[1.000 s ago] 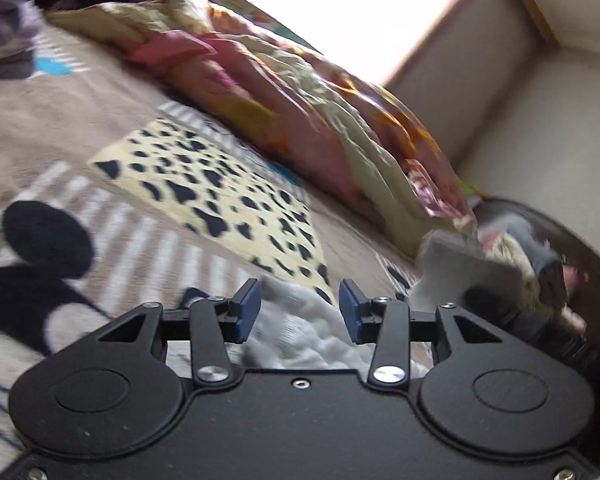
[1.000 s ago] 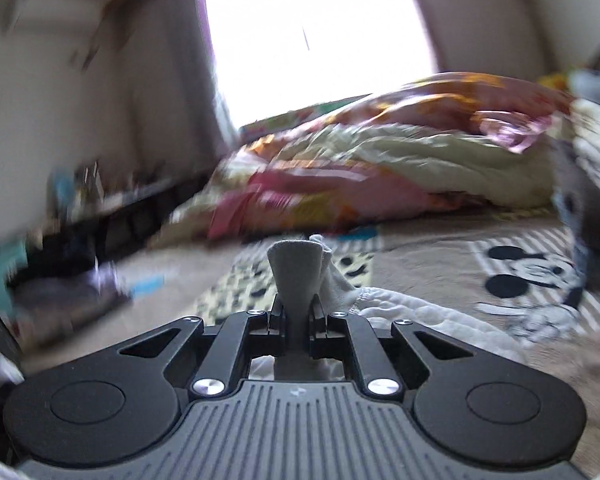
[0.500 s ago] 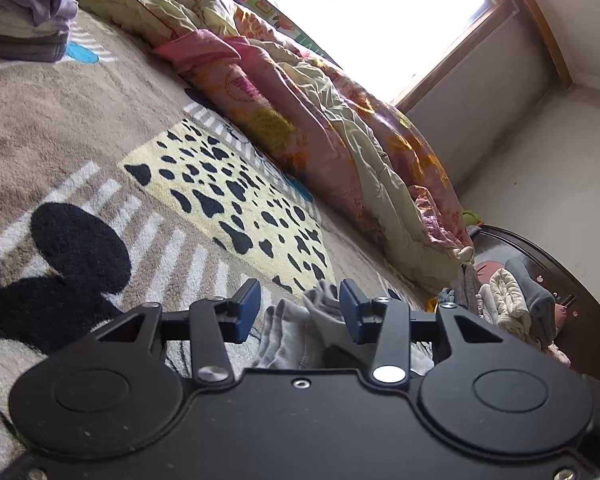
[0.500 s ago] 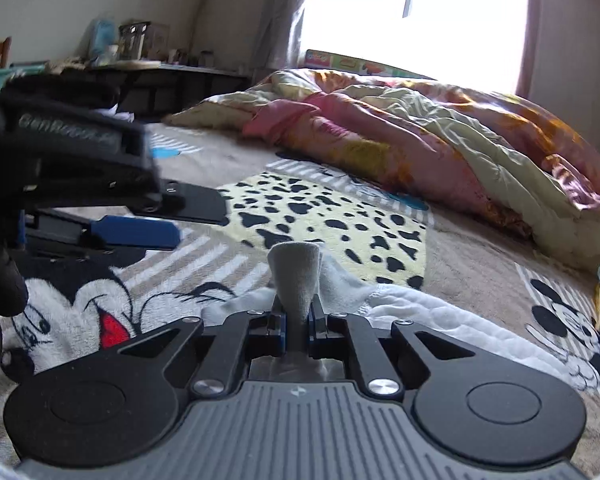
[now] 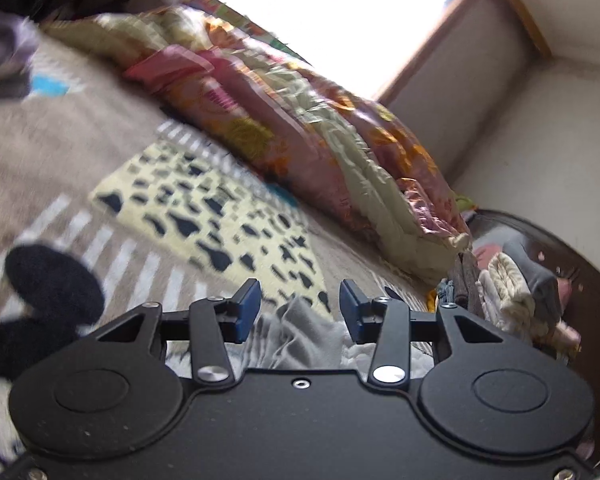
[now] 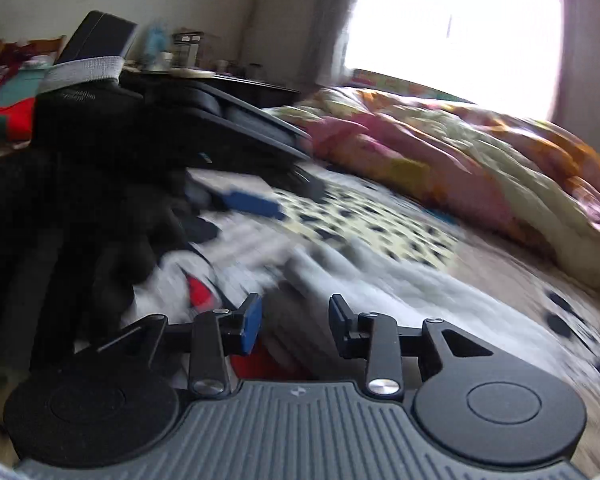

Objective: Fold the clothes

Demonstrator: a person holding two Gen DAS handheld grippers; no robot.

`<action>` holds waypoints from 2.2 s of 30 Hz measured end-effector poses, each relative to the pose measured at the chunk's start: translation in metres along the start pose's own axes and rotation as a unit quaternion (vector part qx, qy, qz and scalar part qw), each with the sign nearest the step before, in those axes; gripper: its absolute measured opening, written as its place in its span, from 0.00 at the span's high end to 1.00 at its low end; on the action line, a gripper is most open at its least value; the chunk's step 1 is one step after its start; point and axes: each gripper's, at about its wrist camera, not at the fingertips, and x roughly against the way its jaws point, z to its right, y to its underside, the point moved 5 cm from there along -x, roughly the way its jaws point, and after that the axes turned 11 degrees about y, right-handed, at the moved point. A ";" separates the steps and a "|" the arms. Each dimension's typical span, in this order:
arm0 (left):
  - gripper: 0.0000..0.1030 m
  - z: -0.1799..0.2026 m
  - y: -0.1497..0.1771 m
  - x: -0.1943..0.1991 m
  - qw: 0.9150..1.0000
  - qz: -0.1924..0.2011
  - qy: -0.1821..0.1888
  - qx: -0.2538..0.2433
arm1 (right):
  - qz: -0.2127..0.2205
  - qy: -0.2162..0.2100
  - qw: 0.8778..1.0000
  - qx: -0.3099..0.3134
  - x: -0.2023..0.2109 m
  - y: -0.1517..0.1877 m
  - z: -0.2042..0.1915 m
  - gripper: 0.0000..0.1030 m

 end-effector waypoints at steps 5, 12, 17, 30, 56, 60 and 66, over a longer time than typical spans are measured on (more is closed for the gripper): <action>0.59 0.025 0.011 -0.027 0.997 -0.040 0.020 -0.063 | 0.019 0.046 0.994 -0.098 0.036 0.011 0.078 0.64; 0.38 0.048 0.061 -0.078 0.970 -0.166 0.026 -0.176 | -0.037 0.041 0.996 -0.066 -0.026 0.029 0.107 0.40; 0.37 0.053 0.087 -0.088 0.930 -0.203 -0.029 -0.305 | -0.065 0.027 0.996 -0.051 -0.043 0.058 0.099 0.38; 0.32 0.024 0.060 -0.097 0.950 -0.179 -0.075 -0.246 | -0.086 0.029 0.993 -0.076 -0.085 0.038 0.128 0.33; 0.33 -0.046 0.039 -0.036 0.980 -0.150 0.011 0.127 | -0.124 -0.017 0.836 -0.534 -0.041 0.105 0.186 0.31; 0.41 -0.040 0.045 -0.043 0.982 -0.152 0.003 0.111 | -0.121 -0.019 0.849 -0.514 -0.048 0.101 0.174 0.35; 0.73 -0.022 0.055 -0.027 0.981 -0.128 -0.004 0.146 | -0.123 -0.049 0.841 -0.524 -0.055 0.099 0.174 0.59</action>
